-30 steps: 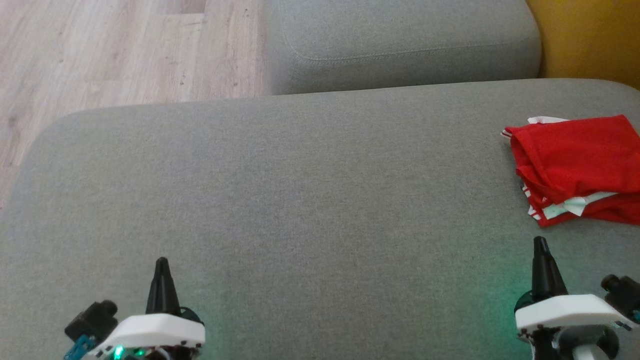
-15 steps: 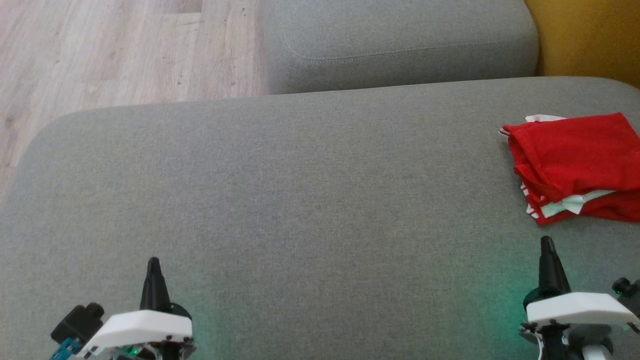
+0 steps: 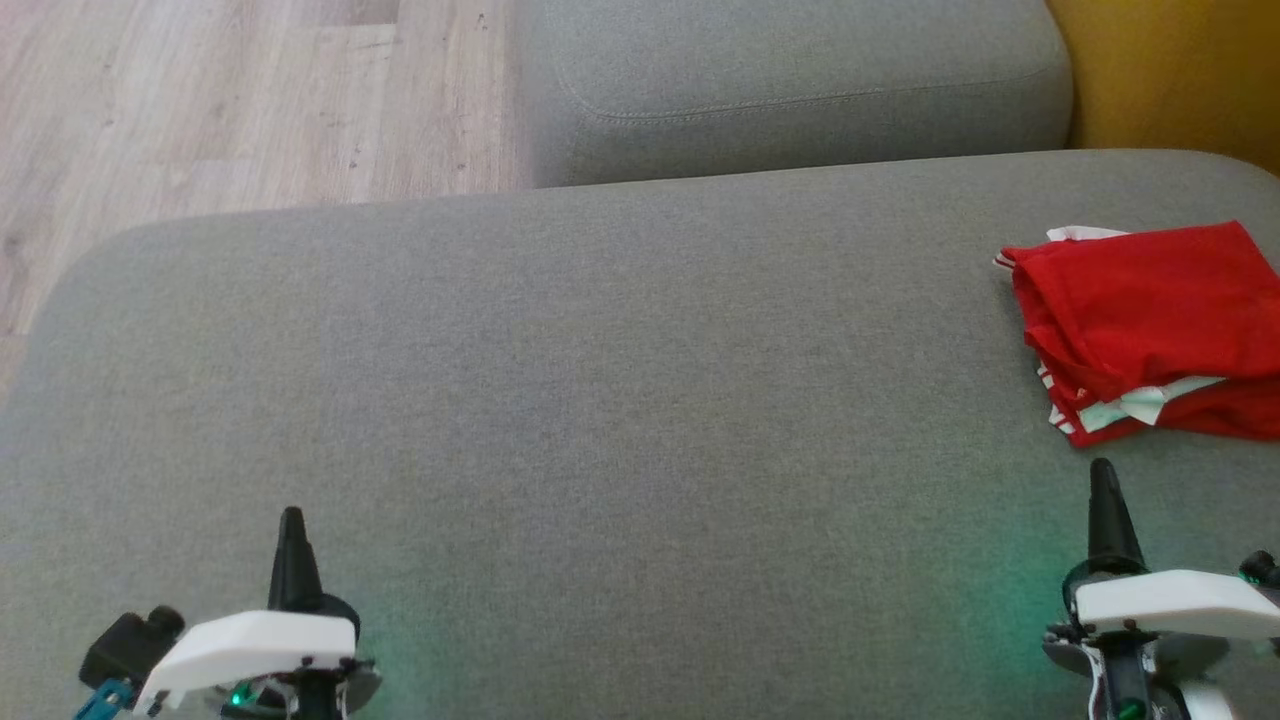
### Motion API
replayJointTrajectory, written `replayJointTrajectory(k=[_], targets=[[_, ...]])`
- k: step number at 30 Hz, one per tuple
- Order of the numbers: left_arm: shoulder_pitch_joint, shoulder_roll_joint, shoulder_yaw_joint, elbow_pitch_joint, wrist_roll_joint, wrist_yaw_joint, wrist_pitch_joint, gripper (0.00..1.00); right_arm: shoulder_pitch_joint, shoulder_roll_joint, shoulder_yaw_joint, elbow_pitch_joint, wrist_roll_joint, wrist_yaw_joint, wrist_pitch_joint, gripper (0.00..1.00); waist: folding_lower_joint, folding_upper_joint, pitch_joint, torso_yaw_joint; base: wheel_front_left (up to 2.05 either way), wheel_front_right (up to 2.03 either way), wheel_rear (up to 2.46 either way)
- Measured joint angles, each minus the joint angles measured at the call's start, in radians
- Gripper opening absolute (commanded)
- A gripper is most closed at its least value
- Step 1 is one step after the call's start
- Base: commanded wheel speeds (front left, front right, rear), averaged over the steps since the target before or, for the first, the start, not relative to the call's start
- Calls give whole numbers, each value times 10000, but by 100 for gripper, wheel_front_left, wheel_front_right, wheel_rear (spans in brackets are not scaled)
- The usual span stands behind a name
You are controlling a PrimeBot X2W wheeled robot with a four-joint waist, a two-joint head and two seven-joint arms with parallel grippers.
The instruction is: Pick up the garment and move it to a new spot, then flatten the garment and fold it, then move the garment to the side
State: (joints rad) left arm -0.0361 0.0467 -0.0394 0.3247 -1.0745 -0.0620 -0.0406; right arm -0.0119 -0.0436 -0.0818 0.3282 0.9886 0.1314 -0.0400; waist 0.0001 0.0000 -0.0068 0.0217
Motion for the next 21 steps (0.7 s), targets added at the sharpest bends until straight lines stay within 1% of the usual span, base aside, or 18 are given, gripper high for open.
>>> replayJointTrajectory(k=[21], targets=[[-5,-2,418,-130,-2008,-198,581,0,-167,0,-209,-146,2320,0,579,0,0,0,38,-83,0,0,0]])
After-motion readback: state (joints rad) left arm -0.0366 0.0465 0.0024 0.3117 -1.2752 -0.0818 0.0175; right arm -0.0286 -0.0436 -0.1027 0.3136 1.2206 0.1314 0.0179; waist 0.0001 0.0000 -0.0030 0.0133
